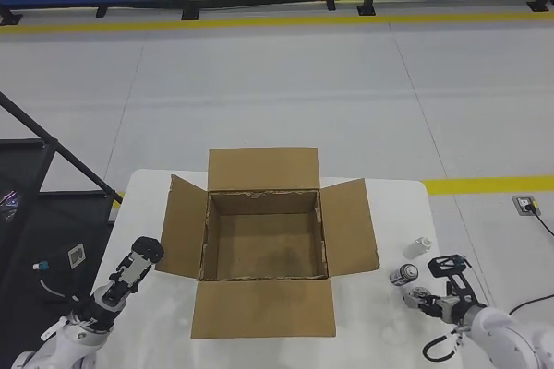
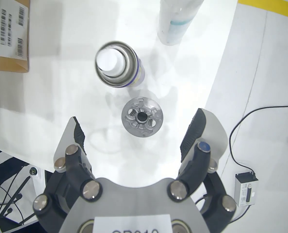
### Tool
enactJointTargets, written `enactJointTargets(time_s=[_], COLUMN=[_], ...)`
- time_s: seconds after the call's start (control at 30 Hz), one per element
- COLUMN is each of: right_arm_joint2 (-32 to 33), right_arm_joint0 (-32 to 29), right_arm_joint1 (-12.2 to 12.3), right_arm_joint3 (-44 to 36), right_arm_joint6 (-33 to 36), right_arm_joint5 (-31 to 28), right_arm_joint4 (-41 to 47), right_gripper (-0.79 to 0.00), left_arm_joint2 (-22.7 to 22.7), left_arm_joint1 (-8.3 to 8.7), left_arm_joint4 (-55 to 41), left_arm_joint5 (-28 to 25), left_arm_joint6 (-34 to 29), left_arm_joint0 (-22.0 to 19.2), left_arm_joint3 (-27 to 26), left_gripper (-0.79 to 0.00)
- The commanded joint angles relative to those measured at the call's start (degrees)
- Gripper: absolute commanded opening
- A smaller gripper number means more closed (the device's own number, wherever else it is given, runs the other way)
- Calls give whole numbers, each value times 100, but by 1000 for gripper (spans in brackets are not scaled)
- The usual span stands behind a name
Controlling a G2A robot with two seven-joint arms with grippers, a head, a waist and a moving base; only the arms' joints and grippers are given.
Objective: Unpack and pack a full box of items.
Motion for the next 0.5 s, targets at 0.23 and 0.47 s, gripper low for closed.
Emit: enactJointTargets(time_s=[0.23, 0.47], right_arm_joint2=[-240, -352], right_arm_joint0=[232, 353], right_arm_joint1=[56, 80], right_arm_joint3=[482, 673], right_arm_joint6=[35, 37], right_arm_joint5=[-340, -120], right_arm_joint4=[-90, -193], right_gripper=[0, -785], left_arm_joint2=[0, 0], left_arm_joint1=[0, 0], left_arm_joint4=[0, 0], left_arm_joint5=[0, 0], left_arm_joint6=[0, 0], left_arm_joint0=[0, 0], left_arm_joint3=[0, 0], left_gripper=[0, 0])
